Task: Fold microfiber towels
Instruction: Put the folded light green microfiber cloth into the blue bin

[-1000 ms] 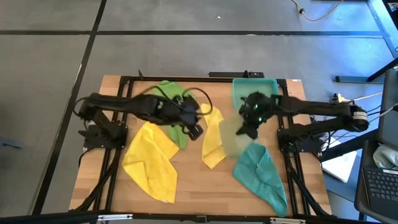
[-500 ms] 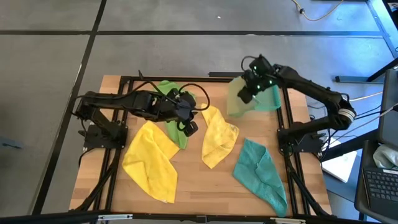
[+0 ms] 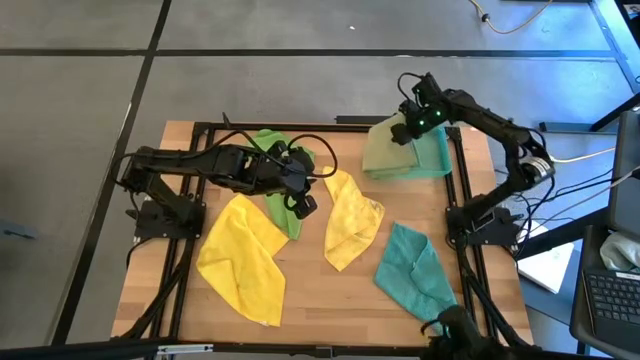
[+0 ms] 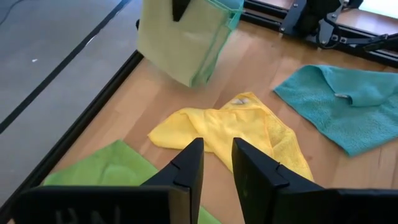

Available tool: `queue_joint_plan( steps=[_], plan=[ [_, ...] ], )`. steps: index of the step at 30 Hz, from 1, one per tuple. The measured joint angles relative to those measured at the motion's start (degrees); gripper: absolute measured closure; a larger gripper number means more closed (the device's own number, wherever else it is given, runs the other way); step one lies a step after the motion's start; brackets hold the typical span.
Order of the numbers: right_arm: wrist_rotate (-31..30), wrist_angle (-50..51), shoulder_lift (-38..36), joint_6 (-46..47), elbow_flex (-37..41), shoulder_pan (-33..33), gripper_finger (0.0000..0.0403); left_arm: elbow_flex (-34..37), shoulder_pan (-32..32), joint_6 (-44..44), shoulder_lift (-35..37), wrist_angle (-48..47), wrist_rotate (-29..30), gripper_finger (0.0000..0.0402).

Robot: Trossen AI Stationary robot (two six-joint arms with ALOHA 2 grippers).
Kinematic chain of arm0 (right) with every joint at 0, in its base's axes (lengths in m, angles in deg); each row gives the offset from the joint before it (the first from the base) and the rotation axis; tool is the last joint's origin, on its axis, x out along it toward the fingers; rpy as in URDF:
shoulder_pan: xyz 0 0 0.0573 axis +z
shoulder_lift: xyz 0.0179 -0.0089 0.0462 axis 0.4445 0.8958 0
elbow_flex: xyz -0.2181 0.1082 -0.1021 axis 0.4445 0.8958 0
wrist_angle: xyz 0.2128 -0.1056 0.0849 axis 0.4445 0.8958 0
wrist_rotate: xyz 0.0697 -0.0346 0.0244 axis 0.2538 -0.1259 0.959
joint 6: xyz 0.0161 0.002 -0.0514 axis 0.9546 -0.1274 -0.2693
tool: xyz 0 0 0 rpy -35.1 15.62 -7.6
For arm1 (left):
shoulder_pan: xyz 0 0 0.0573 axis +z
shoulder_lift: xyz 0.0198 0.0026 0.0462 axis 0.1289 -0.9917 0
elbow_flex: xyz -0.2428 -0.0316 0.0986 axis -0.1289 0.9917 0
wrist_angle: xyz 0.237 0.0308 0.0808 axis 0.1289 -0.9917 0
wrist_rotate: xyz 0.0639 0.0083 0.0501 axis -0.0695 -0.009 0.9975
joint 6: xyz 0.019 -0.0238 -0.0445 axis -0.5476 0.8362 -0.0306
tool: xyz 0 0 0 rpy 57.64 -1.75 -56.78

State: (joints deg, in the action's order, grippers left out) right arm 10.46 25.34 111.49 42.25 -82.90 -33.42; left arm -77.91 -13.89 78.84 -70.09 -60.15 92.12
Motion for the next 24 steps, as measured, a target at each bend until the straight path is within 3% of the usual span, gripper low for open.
queue_joint_plan(
  steps=[10,18,24],
  plan=[
    [-8.4,7.2,7.8,-8.2,0.1,-4.3,0.0392,0.0,0.0,1.4,0.0,0.0,-0.6,0.0327],
    [-16.3,4.8,8.1,-12.1,0.1,-4.3,0.0392,0.0,0.0,2.1,0.0,-0.2,-0.7,0.0328],
    [-18.5,2.5,8.1,-14.0,0.1,-4.3,0.0389,0.0,0.0,3.3,0.0,-0.2,-1.3,0.0328]
  ],
)
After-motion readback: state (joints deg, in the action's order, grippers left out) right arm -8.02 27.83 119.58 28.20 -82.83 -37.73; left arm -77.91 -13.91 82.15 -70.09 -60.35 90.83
